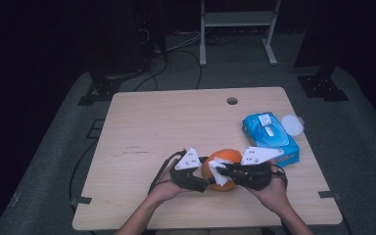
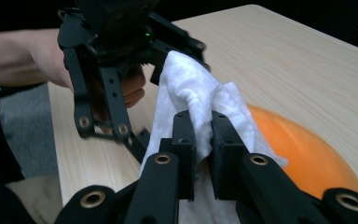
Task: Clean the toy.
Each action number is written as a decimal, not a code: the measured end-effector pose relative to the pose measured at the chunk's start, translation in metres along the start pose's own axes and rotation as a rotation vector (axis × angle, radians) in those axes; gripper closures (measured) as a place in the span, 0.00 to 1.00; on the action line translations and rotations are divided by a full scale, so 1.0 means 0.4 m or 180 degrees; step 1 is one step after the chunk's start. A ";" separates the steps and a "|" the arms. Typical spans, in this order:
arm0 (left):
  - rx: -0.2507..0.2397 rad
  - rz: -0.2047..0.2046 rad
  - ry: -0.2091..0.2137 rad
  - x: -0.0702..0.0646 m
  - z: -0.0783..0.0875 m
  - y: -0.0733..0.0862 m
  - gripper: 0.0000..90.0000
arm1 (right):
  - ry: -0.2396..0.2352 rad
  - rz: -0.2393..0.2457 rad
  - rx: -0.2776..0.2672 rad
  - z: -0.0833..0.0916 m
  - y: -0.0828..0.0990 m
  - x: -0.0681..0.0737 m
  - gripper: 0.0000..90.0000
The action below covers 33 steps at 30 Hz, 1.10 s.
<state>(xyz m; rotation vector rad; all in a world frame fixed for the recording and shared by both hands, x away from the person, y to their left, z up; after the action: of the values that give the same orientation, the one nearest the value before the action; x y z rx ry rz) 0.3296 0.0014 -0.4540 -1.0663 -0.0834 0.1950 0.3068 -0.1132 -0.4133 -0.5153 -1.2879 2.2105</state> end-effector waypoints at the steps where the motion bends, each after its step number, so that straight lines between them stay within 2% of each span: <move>1: 0.0014 -0.0016 -0.0019 0.000 -0.001 0.003 0.32 | 0.0030 0.0050 0.0023 -0.003 0.000 0.004 0.90; 2: 0.0014 -0.0023 -0.0029 0.002 -0.001 0.007 0.32 | 0.0057 0.0079 0.0030 -0.004 0.002 0.000 0.90; 3: 0.0024 -0.0024 -0.0040 0.005 -0.002 0.012 0.32 | 0.0077 0.0045 0.0026 -0.001 0.003 -0.007 0.90; 5: 0.0033 -0.0025 -0.0030 0.007 0.000 0.019 0.32 | 0.0228 -0.0022 0.0018 0.010 0.006 -0.041 0.90; 8: -0.0007 0.0082 0.0004 0.012 0.001 0.021 0.30 | 0.0344 -0.0215 0.0057 0.025 0.030 -0.096 0.90; 10: -0.0077 0.0180 0.0108 0.012 -0.002 0.016 0.24 | 0.0329 -0.0351 0.0090 0.025 0.050 -0.118 0.90; 11: -0.0123 0.0253 0.0159 0.011 -0.005 0.013 0.20 | 0.0291 -0.0405 0.0088 0.024 0.055 -0.120 0.90; 13: -0.0172 0.0416 0.0158 0.014 -0.009 0.009 0.15 | 0.0264 -0.0347 0.0097 0.022 0.050 -0.105 0.90; 14: -0.0183 0.0429 0.0141 0.014 -0.009 0.008 0.16 | 0.0221 -0.0301 0.0087 0.020 0.042 -0.091 0.90; 16: -0.0156 0.0337 0.0096 0.011 -0.008 0.009 0.21 | 0.0187 -0.0134 0.0082 0.011 0.028 -0.055 0.90; 19: -0.0086 0.0136 0.0059 -0.003 -0.011 0.011 0.25 | 0.0022 -0.0053 0.0073 -0.005 0.014 -0.008 0.89; 20: -0.0061 0.0094 0.0040 -0.006 -0.012 0.011 0.26 | 0.0019 -0.0020 0.0073 -0.008 0.011 0.000 0.90; 21: -0.0049 0.0059 0.0024 -0.006 -0.011 0.011 0.26 | 0.0049 0.0021 0.0075 -0.009 0.009 0.002 0.90; 23: -0.0061 0.0071 0.0038 -0.005 -0.009 0.011 0.28 | 0.0091 0.0021 0.0069 -0.003 0.008 -0.008 0.90; 25: -0.0067 0.0079 0.0049 -0.006 -0.009 0.012 0.28 | 0.0224 0.0015 0.0062 0.007 0.010 -0.032 0.90; 28: -0.0105 0.0122 0.0048 -0.008 -0.012 0.008 0.27 | 0.0327 -0.0115 0.0074 0.021 0.022 -0.072 0.90; 29: -0.0087 0.0120 0.0033 -0.009 -0.015 0.006 0.28 | 0.0321 -0.0155 0.0063 0.023 0.026 -0.079 0.90; 30: -0.0065 0.0119 0.0011 -0.011 -0.018 0.003 0.27 | 0.0319 -0.0186 0.0054 0.023 0.027 -0.080 0.90; 32: -0.0025 0.0056 -0.0017 -0.018 -0.021 0.000 0.27 | 0.0313 -0.0132 0.0065 0.020 0.024 -0.063 0.90; 33: -0.0013 0.0030 -0.0022 -0.021 -0.022 0.000 0.27 | 0.0236 -0.0109 0.0034 0.018 0.018 -0.048 0.90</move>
<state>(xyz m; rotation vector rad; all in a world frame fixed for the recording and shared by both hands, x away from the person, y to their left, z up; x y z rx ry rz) 0.3229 -0.0080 -0.4581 -1.0703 -0.0851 0.2069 0.3161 -0.1326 -0.4150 -0.5616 -1.2370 2.1489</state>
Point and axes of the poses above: each handheld gripper's, and its own axes: z roughly backward along the jaws, y roughly out of its underside, x roughly to its left, the point moved 7 cm from there along -z, roughly forward along the jaws, and after that the axes turned 10 degrees about y, right-handed, at the moved point
